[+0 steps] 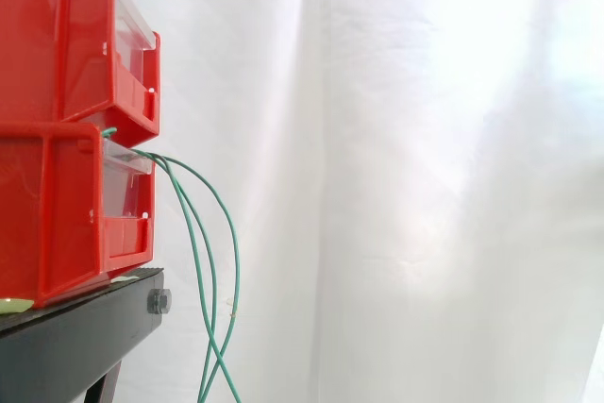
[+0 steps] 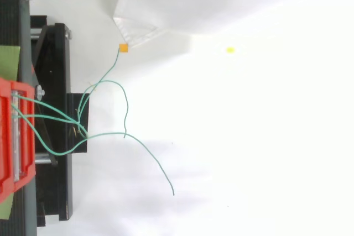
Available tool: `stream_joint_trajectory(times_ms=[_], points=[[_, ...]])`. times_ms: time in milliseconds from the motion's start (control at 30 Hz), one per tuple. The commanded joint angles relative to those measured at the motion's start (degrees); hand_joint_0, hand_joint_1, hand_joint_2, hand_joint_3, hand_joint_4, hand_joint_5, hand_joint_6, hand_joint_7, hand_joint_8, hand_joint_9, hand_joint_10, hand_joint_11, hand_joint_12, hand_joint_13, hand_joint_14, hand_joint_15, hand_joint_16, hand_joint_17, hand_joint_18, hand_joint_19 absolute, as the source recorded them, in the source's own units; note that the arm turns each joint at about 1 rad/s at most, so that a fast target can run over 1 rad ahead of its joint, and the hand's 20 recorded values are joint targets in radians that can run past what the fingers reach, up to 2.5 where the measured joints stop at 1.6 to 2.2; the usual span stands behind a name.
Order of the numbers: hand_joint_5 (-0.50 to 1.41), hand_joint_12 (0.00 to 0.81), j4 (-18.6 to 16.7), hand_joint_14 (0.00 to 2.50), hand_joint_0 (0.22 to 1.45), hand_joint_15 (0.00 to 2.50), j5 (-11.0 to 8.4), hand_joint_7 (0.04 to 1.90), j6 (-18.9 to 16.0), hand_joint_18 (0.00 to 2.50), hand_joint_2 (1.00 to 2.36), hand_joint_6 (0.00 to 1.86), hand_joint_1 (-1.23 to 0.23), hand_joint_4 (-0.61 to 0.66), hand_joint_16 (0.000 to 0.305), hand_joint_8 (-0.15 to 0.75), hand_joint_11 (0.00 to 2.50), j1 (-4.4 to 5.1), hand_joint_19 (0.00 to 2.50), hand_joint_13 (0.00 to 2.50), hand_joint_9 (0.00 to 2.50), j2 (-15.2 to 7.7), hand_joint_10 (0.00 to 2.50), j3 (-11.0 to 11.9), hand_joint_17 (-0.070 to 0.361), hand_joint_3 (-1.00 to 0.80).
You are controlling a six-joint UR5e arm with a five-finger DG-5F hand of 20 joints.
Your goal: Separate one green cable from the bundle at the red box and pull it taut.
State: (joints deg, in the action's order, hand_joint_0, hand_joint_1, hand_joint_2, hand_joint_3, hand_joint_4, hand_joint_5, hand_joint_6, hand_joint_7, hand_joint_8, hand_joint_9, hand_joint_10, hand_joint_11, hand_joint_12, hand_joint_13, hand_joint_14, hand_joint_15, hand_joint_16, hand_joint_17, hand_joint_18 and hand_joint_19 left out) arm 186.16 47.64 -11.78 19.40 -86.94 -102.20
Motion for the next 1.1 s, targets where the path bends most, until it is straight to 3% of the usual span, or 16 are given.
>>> stream_joint_trajectory(times_ms=[0, 1067], points=[[-0.16, 0.429, -0.01, 0.02, 0.53, 0.62, 0.00, 0.71, 0.00, 0.53, 1.00, 0.50, -0.69, 0.23, 0.039, 0.294, 0.57, -0.06, 0.86, 1.11, 1.00, 0.02, 0.02, 0.07, 0.088, -0.50], [-0.16, 0.407, -0.01, 0.01, 0.55, 0.59, 0.00, 0.74, 0.00, 0.58, 1.00, 0.50, -0.70, 0.20, 0.039, 0.296, 0.59, 0.03, 0.90, 1.09, 1.04, -0.07, 0.02, -0.01, 0.087, -0.50]])
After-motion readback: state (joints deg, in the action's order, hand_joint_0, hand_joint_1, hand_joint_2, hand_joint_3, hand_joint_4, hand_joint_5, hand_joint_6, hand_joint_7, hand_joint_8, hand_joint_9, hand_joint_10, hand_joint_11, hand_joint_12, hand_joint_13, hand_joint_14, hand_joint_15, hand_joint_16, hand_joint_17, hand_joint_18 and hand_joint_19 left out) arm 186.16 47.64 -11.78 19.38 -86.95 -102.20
